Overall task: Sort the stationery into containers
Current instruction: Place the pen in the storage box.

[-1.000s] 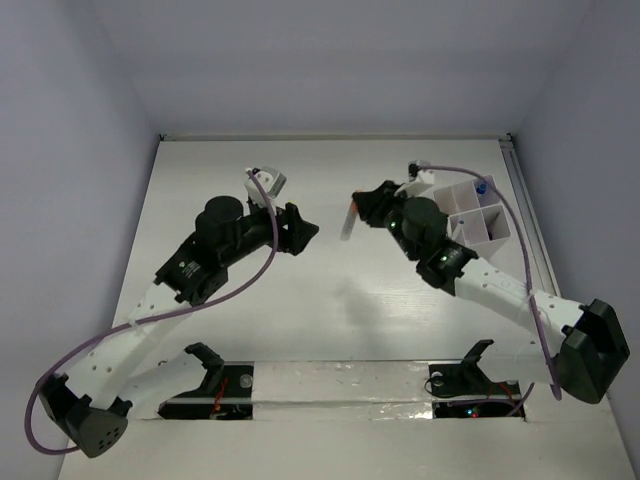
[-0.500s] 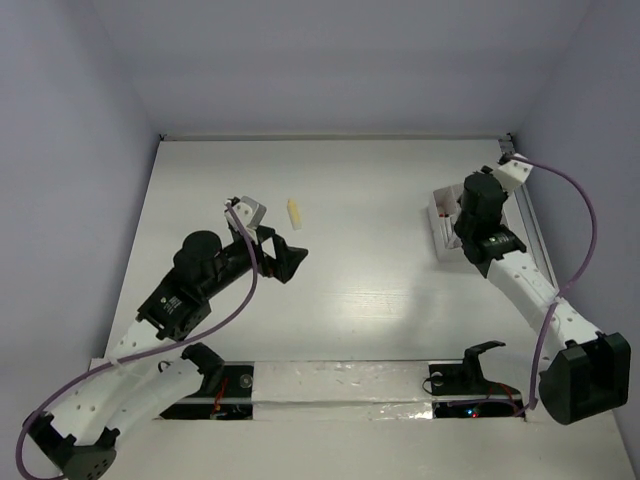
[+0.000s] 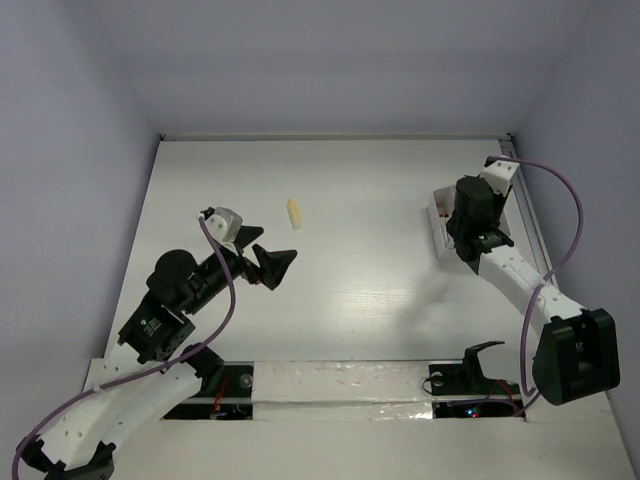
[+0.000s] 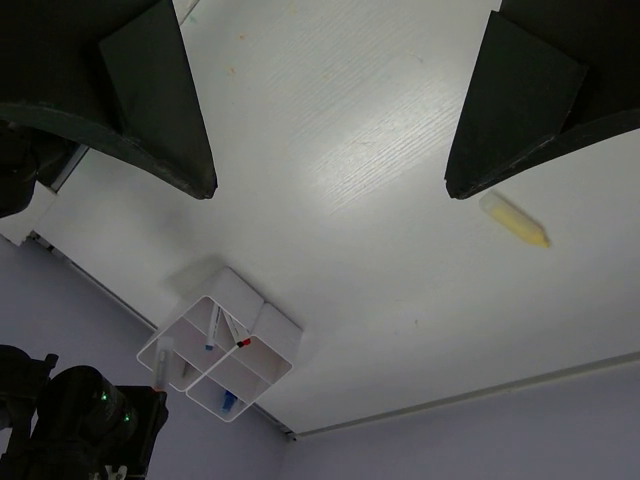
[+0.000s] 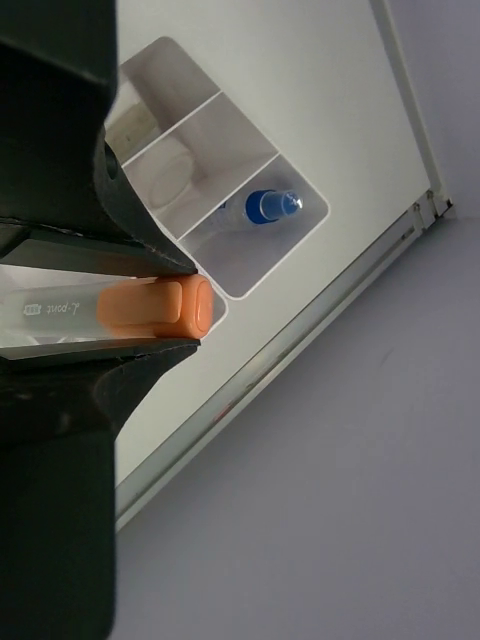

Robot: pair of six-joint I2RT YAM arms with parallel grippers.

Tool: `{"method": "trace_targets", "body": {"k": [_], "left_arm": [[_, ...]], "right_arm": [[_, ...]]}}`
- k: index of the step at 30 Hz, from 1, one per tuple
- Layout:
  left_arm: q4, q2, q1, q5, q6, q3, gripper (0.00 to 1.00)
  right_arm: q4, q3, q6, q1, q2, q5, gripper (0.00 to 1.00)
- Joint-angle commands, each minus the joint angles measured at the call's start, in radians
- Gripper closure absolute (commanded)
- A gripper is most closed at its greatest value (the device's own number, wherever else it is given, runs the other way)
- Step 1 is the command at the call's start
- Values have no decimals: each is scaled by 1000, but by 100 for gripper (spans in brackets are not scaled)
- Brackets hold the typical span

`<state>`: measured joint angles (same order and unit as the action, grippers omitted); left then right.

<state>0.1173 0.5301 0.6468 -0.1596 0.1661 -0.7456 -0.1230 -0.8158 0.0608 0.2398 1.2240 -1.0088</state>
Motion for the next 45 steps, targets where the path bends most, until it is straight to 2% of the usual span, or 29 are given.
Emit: {"method": "trace_targets", "body": {"k": [1,12,20,23,26,27,29,32,33,35,39,41,44,45], "left_arm": [[-34,-4,7,28,-5,-8,1],[-30,-15,25,55,-7,-12,1],[-28,-16,25,63,-8,-11,1],[-28,-16,25,61,-7,-11,1],[-28,-16,25,66,-8,-9,1],[-28,-15,25,68,-8,-9,1],[-27,-16,25,69,-7,-9,1],[-28,-16,25,72,-7,-8,1],[-28,-15,25,74,-7,-8,1],[-28,-15,25,77,-5,-8,1],[-28,-10,25,91,-7,-8,1],[-28,-5,25,103,-5,-5,1],[-28,7,25,129,-2,-5,1],[-31,11,16,134,3,-3,1]], "right_arm": [[-133,15,-75,-8,9,-44,100],[-106,47,-62,-8,42,82,100],[-47,9,-30,12,109,79,100],[-15,-13,-24,12,137,69,96],[12,-25,-7,21,132,67,81],[16,-25,-3,21,124,72,70],[31,-31,4,21,99,87,58],[71,-54,20,21,63,107,53],[80,-60,22,21,54,119,47],[109,-74,30,30,37,147,46],[123,-103,60,82,-9,232,47],[172,-137,102,137,2,342,50],[194,-218,168,235,106,520,80],[195,-244,178,263,145,556,95]]}}
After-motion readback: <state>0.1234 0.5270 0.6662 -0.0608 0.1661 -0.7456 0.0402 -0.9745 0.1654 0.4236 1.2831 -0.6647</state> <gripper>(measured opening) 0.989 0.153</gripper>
